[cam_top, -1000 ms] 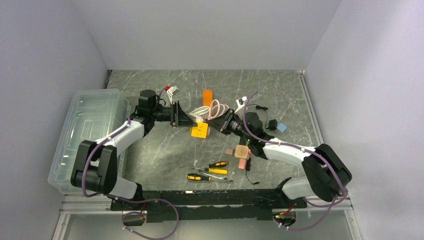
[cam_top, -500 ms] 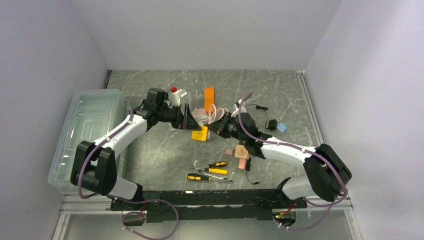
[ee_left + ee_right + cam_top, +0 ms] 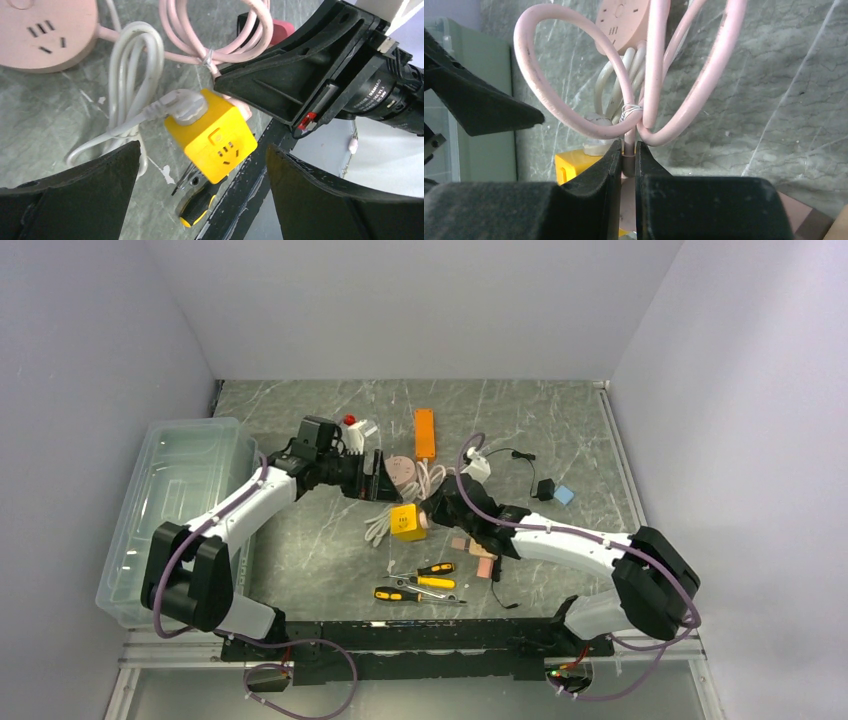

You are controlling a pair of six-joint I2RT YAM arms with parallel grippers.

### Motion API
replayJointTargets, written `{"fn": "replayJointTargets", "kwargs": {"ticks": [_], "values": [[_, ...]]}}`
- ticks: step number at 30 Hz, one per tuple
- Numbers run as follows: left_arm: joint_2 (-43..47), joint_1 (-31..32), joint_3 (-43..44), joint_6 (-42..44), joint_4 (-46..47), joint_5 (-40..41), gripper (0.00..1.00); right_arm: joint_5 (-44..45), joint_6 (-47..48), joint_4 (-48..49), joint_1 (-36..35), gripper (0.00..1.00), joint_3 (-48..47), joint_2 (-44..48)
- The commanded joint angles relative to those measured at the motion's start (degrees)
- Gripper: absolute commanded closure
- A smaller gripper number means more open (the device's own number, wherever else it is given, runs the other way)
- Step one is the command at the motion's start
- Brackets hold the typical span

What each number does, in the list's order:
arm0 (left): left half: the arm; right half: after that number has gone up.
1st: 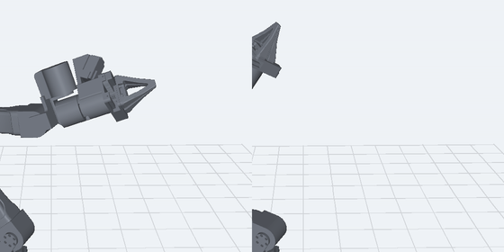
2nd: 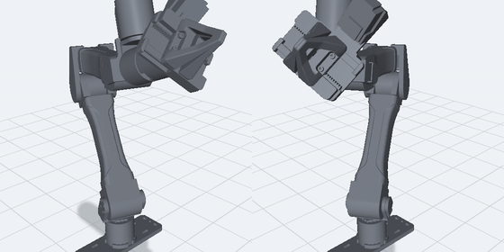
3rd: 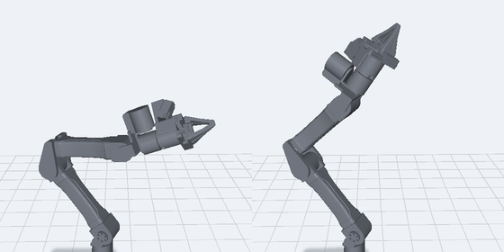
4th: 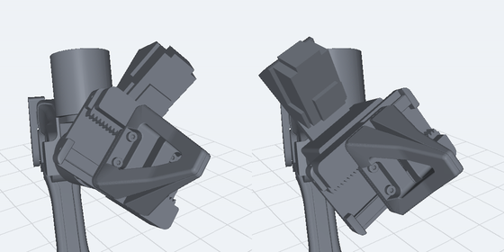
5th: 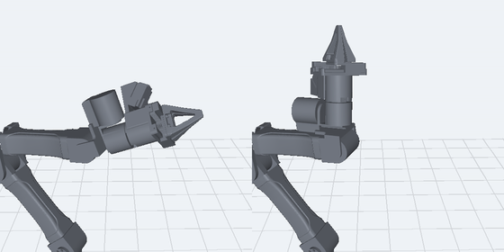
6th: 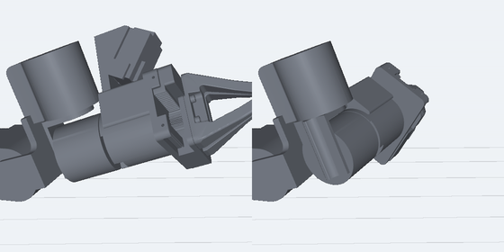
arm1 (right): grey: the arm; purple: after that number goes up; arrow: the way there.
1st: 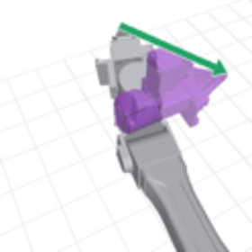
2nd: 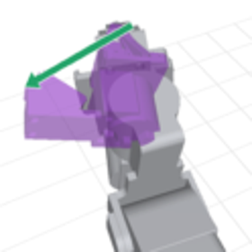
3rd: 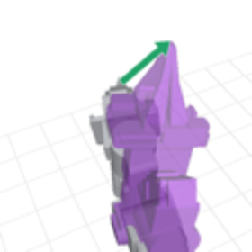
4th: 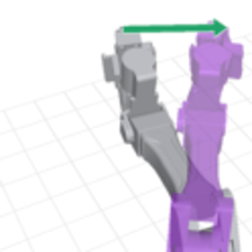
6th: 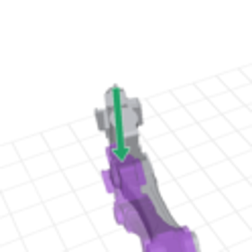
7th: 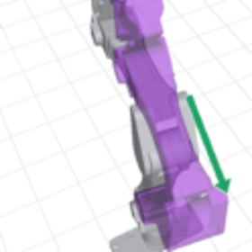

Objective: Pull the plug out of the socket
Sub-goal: Remove the plug from the socket.

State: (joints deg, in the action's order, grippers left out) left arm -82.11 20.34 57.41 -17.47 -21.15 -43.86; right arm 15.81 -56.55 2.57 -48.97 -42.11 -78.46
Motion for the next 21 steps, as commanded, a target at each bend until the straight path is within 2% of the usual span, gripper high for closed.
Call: {"fn": "replayJointTargets", "kwargs": {"ticks": [1,9,21], "values": [[0.1,2.4,0.9,-1.6,1.3,-2.1,0.02,10.8,-1.1,0.8,-2.8,1.0,-5.4,0.7],[-2.2,4.0,2.0,-2.3,-2.7,0.7,0.01,22.0,-1.7,-4.8,-7.2,1.0,-10.9,-1.2],[-5.1,4.5,0.1,-7.9,1.3,-3.9,0.0,31.7,-1.4,-8.8,-10.8,1.0,-16.8,-4.7]]}}
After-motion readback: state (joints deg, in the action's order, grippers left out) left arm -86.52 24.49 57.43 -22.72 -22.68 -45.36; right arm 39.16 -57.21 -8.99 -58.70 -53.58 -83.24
